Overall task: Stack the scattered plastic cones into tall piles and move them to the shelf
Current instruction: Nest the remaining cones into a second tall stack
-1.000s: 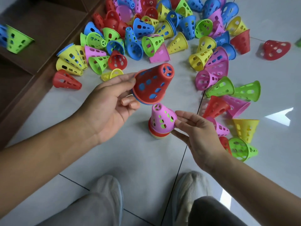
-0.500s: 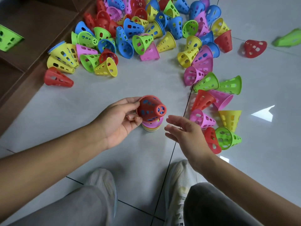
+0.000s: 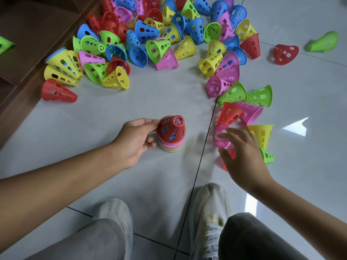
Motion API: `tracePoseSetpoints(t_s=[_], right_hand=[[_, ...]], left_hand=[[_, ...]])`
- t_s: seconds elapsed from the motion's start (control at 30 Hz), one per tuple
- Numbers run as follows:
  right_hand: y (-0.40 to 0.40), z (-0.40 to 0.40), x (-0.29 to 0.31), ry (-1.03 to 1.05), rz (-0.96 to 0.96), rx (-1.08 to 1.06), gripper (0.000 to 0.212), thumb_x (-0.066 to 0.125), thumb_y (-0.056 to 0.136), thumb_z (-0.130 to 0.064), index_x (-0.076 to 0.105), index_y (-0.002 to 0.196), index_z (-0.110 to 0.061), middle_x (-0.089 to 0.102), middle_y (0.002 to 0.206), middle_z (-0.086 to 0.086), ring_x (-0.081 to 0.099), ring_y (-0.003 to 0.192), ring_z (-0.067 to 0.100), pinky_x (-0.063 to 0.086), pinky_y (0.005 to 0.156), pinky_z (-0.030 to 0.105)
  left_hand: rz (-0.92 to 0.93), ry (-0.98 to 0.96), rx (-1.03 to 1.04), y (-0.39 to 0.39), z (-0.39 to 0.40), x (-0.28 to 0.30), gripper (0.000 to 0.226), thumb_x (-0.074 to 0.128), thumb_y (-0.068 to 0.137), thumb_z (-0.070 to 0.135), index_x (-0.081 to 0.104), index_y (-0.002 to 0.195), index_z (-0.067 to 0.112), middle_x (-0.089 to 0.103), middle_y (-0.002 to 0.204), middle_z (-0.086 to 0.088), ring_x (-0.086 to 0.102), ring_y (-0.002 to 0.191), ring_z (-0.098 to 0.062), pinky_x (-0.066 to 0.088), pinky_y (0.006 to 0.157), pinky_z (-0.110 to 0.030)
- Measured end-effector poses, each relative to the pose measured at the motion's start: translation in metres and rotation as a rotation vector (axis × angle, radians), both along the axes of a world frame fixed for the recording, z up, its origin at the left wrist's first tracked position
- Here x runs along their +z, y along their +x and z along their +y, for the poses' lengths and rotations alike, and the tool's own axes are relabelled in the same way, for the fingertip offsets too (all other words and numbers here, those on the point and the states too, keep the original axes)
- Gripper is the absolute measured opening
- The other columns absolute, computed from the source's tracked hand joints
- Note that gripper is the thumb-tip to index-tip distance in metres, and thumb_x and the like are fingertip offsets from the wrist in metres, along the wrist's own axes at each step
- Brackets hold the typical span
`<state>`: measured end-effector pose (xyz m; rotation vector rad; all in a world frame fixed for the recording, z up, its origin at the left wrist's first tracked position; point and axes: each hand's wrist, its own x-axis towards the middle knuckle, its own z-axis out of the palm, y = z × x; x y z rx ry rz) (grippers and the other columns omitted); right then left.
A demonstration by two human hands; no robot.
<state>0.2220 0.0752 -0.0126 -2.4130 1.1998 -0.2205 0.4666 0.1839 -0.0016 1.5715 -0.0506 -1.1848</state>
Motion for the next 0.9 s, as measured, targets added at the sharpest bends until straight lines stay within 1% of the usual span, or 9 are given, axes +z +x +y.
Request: tracePoseSetpoints(t_s=[0.1, 0.17, 0.27, 0.37, 0.47, 0.57, 0.67, 0.77, 0.9], right_hand=[[-0.001, -0.013, -0.007, -0.028, 0.129, 0.069, 0.042, 0.067, 0.088, -0.015, 0.061, 0.129, -0.019, 0.046, 0.144, 0.013, 0.034, 0.133, 0.037, 0.037, 0.106, 0.047], [0.001, -0.021, -0.012, -0.019, 0.194, 0.106, 0.045, 0.066, 0.088, -0.015, 0.058, 0.132, -0.018, 0.043, 0.147, 0.016, 0.034, 0.133, 0.039, 0.035, 0.108, 0.049], [0.004, -0.031, -0.018, -0.028, 0.248, 0.121, 0.049, 0.065, 0.083, -0.007, 0.059, 0.131, -0.01, 0.048, 0.141, 0.021, 0.042, 0.127, 0.045, 0.039, 0.105, 0.051], [0.005, -0.04, -0.023, -0.094, 0.265, 0.151, 0.054, 0.066, 0.073, 0.001, 0.06, 0.127, -0.001, 0.057, 0.131, 0.023, 0.052, 0.117, 0.047, 0.046, 0.1, 0.052], [0.007, -0.047, -0.025, -0.119, 0.307, 0.203, 0.058, 0.065, 0.073, -0.002, 0.057, 0.13, 0.003, 0.058, 0.131, 0.022, 0.052, 0.116, 0.045, 0.047, 0.101, 0.052], [0.005, -0.05, -0.024, -0.157, 0.319, 0.246, 0.057, 0.072, 0.077, -0.004, 0.056, 0.131, 0.005, 0.057, 0.131, 0.023, 0.053, 0.116, 0.045, 0.05, 0.097, 0.054], [0.004, -0.053, -0.023, -0.2, 0.296, 0.264, 0.053, 0.076, 0.081, -0.013, 0.057, 0.128, 0.004, 0.058, 0.129, 0.024, 0.055, 0.113, 0.047, 0.051, 0.092, 0.053], [0.005, -0.055, -0.021, -0.185, 0.253, 0.261, 0.045, 0.067, 0.09, -0.026, 0.059, 0.126, -0.001, 0.059, 0.126, 0.02, 0.056, 0.114, 0.043, 0.051, 0.093, 0.051], [0.012, -0.046, -0.004, -0.164, 0.093, 0.198, 0.033, 0.056, 0.095, -0.037, 0.063, 0.11, -0.008, 0.065, 0.111, 0.011, 0.06, 0.1, 0.035, 0.052, 0.079, 0.045]], left_hand=[[-0.09, 0.048, -0.05, 0.005, 0.002, -0.011, 0.014, 0.066, 0.093, 0.012, 0.068, 0.103, 0.002, 0.062, 0.087, -0.006, 0.037, 0.052, -0.012, 0.045, 0.059, -0.028], [-0.157, 0.072, -0.099, 0.009, 0.003, -0.018, 0.017, 0.068, 0.092, 0.013, 0.069, 0.104, 0.001, 0.061, 0.089, -0.008, 0.039, 0.051, -0.013, 0.046, 0.058, -0.029], [-0.252, 0.064, -0.168, 0.015, 0.003, -0.026, 0.008, 0.07, 0.091, 0.016, 0.069, 0.092, 0.008, 0.059, 0.079, -0.004, 0.041, 0.05, -0.012, 0.045, 0.055, -0.028], [-0.345, 0.061, -0.23, 0.024, 0.002, -0.032, 0.011, 0.07, 0.092, 0.016, 0.067, 0.089, 0.006, 0.06, 0.07, -0.001, 0.042, 0.048, -0.012, 0.043, 0.049, -0.022], [-0.46, 0.074, -0.296, 0.047, -0.001, -0.04, 0.013, 0.066, 0.094, 0.013, 0.067, 0.09, 0.0, 0.068, 0.078, -0.007, 0.042, 0.048, -0.015, 0.039, 0.047, -0.022], [-0.624, 0.1, -0.336, 0.081, -0.006, -0.048, 0.008, 0.067, 0.092, 0.013, 0.068, 0.084, 0.011, 0.071, 0.077, -0.006, 0.046, 0.05, -0.017, 0.04, 0.054, -0.025], [-0.824, 0.14, -0.405, 0.119, -0.014, -0.05, 0.002, 0.066, 0.09, 0.015, 0.068, 0.091, 0.017, 0.071, 0.079, -0.001, 0.055, 0.059, -0.017, 0.046, 0.062, -0.029], [-1.093, 0.163, -0.534, 0.153, -0.021, -0.039, 0.013, 0.066, 0.089, 0.017, 0.065, 0.101, 0.022, 0.067, 0.084, 0.005, 0.058, 0.071, -0.014, 0.046, 0.068, -0.029], [-1.379, 0.178, -0.732, 0.186, -0.03, -0.024, 0.023, 0.062, 0.092, 0.022, 0.059, 0.115, 0.025, 0.064, 0.086, 0.007, 0.057, 0.067, -0.017, 0.048, 0.064, -0.035]])
